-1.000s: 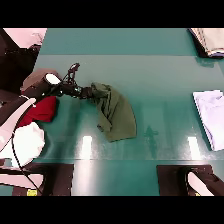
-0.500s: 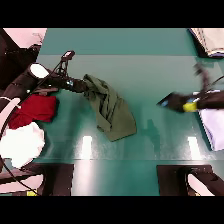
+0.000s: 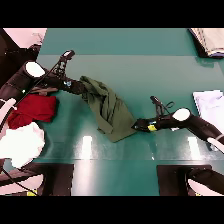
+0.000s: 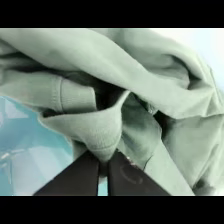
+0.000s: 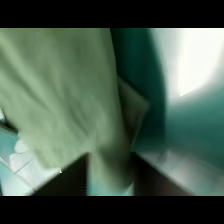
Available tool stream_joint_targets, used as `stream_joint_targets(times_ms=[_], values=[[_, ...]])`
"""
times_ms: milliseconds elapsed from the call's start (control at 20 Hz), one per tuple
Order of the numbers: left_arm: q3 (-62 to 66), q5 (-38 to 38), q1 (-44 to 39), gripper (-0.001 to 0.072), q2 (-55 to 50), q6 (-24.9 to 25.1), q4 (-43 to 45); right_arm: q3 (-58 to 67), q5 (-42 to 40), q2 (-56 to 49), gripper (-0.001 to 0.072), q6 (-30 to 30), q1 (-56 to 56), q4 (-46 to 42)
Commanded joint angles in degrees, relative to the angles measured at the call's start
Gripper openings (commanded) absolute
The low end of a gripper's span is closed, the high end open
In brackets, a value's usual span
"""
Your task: Fold the shirts.
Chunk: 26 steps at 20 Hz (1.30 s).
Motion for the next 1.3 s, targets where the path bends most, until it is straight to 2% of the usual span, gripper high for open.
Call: stream_joint_targets(times_ms=[0, 50, 150, 200, 350, 450, 650, 900, 1000, 1150, 1250], values=[[0.07, -3.04, 0.0, 0.0028, 0.07, -0.13, 0.46, 4.52, -1.55, -5.64, 0.0055, -2.73, 1.66, -0.11], [0.07, -3.61, 0.02, 0.0027, 0.13, -0.13, 0.74, 5.68, -1.11, -5.66, 0.0018, -2.69, 1.36, -1.75], [1.16, -4.02, 0.02, 0.0027, 1.31, -1.11, 4.63, 8.28, 1.64, -3.06, 0.0017, -1.31, -0.94, -7.26], [2.91, -4.28, 0.02, 0.0027, 2.62, -1.88, 8.22, 10.19, 4.11, -0.31, 0.0017, 1.44, -3.19, -11.98], [12.59, -6.58, 0.02, 0.0028, 7.26, -1.73, 17.09, 19.76, 14.56, 9.42, 0.0016, 6.47, -12.24, -26.82], [19.93, -7.91, 0.0, 0.0027, 10.43, -0.26, 18.01, 27.82, 17.66, 16.0, 0.0016, 6.99, -19.37, -32.04], [30.56, -8.76, 0.0, 0.0028, 16.31, 0.15, 17.86, 40.59, 17.97, 24.13, 0.0016, 6.8, -29.99, -32.3], [38.34, -13.86, 0.0, 0.0028, 20.72, 0.26, 17.88, 52.22, 21.59, 28.02, 0.0016, 4.59, -34.84, -32.39], [39.74, -15.76, 0.0, 0.0028, 22.29, 3.43, 17.88, 57.05, 24.11, 27.71, 0.0016, 3.48, -36.85, -32.48], [40.3, -18.49, 0.0, 0.0028, 24.55, 10.71, 17.9, 63.76, 29.75, 25.22, 0.0016, 2.56, -42.49, -32.17], [40.19, -21.27, 0.0, 0.0028, 25.49, 11.23, 17.81, 67.8, 36.72, 22.21, 0.0016, 1.66, -44.94, -26.75]])
